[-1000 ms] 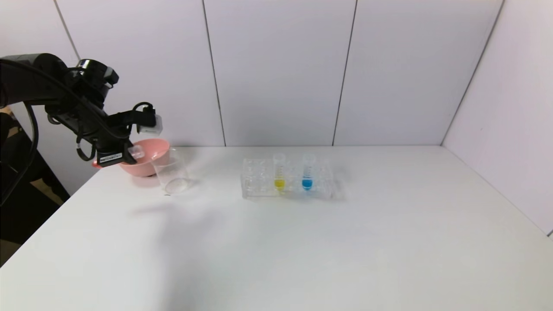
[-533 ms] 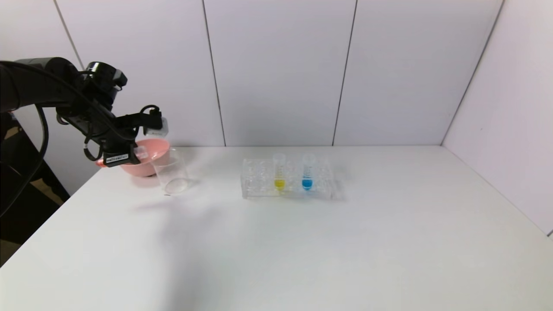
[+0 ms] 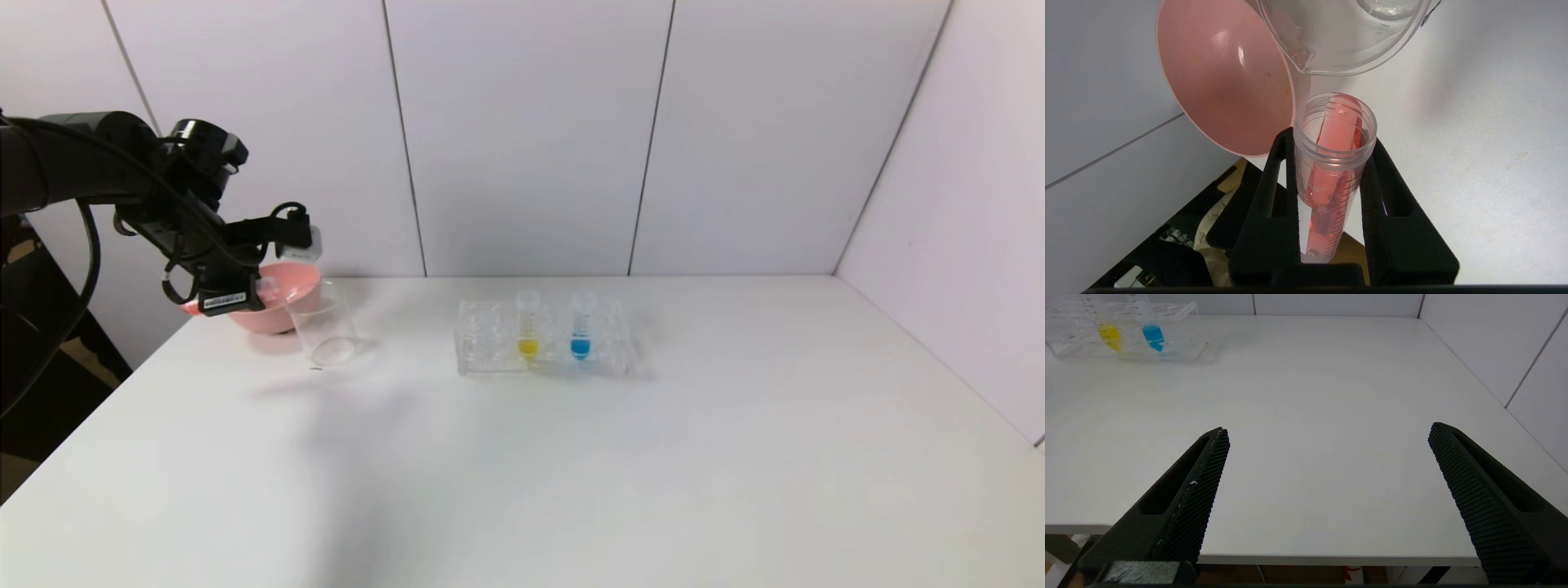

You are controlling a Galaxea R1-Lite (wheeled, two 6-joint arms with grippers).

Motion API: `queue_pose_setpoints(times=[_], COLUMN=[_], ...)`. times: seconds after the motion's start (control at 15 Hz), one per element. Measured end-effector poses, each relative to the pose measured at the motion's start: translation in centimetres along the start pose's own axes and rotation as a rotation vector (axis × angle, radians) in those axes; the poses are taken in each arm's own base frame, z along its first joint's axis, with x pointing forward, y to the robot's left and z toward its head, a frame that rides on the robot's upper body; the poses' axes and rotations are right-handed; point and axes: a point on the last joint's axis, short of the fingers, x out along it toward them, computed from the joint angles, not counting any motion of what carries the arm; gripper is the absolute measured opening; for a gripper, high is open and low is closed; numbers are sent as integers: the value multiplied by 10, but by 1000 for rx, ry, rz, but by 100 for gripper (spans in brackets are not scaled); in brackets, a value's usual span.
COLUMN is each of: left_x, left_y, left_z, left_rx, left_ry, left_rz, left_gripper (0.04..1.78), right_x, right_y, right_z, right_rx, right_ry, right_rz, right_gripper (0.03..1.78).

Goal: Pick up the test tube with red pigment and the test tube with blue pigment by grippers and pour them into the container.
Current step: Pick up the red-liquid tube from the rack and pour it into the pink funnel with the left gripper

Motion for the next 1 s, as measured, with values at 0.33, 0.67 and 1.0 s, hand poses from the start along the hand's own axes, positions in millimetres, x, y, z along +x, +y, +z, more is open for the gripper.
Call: queue_pose_setpoints(times=[0.33,0.67,1.0], left_x=[2,4,4], left_y=[0,0,0], left_z=[1,3,5], left_rx=[1,-2,-5], left_ry=[10,8,4], left_rz=[5,7,13], left_gripper=[44,44,44], right_x=[0,0,0], right_y=[0,0,0], right_z=[0,0,0], right_rx=[0,0,0], right_ry=[0,0,0], right_rz=[0,-1,0], right_gripper=[177,177,177])
